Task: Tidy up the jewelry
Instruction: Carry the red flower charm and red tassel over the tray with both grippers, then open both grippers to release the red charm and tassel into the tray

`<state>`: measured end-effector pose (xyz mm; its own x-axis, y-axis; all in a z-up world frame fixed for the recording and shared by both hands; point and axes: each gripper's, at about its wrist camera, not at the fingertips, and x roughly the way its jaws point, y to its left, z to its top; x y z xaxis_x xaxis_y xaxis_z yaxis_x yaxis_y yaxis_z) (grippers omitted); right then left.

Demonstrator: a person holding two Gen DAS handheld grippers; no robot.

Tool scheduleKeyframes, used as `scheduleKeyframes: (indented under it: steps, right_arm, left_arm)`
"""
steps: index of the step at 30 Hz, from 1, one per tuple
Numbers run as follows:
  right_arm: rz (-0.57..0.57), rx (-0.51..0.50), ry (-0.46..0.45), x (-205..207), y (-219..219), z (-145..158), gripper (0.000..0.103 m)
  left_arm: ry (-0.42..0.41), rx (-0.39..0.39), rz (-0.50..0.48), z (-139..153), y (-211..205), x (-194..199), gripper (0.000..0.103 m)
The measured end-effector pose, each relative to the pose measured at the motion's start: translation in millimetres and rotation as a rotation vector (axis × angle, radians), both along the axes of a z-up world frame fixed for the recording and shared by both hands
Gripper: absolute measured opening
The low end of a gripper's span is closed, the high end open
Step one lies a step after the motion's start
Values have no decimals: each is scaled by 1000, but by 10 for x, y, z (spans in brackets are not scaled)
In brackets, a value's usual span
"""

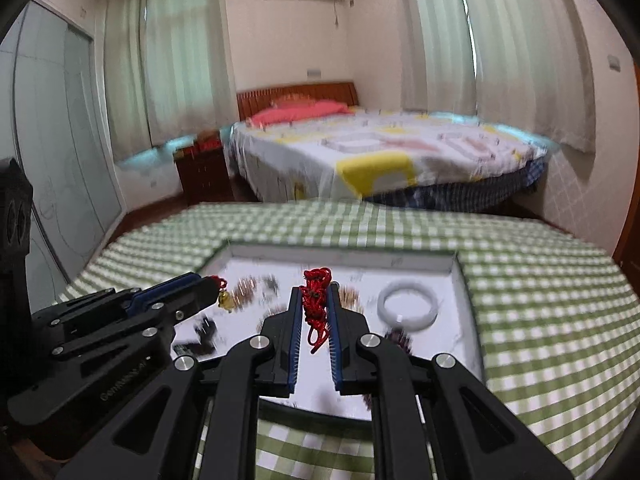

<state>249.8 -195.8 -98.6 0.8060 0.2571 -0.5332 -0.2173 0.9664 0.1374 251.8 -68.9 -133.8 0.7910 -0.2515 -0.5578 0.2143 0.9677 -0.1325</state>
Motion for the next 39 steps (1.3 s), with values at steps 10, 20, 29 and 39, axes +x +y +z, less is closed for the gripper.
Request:
scheduleKeyframes:
  steps: [10, 20, 29, 39]
  right_arm:
    - [22, -20, 168, 225, 24, -523, 13]
    - [42, -29, 230, 307, 33, -613, 13]
    - [33, -12, 245, 323, -10, -632, 28]
    - [15, -6, 238, 285, -52, -620, 40]
  left_arm:
    - [145, -7, -2, -510, 44, 258, 14]
    - [203, -4, -34, -597, 17, 323, 14]
    - [211, -6, -16, -599, 43, 324, 32]
    - [199, 8, 7, -578, 90, 283, 44]
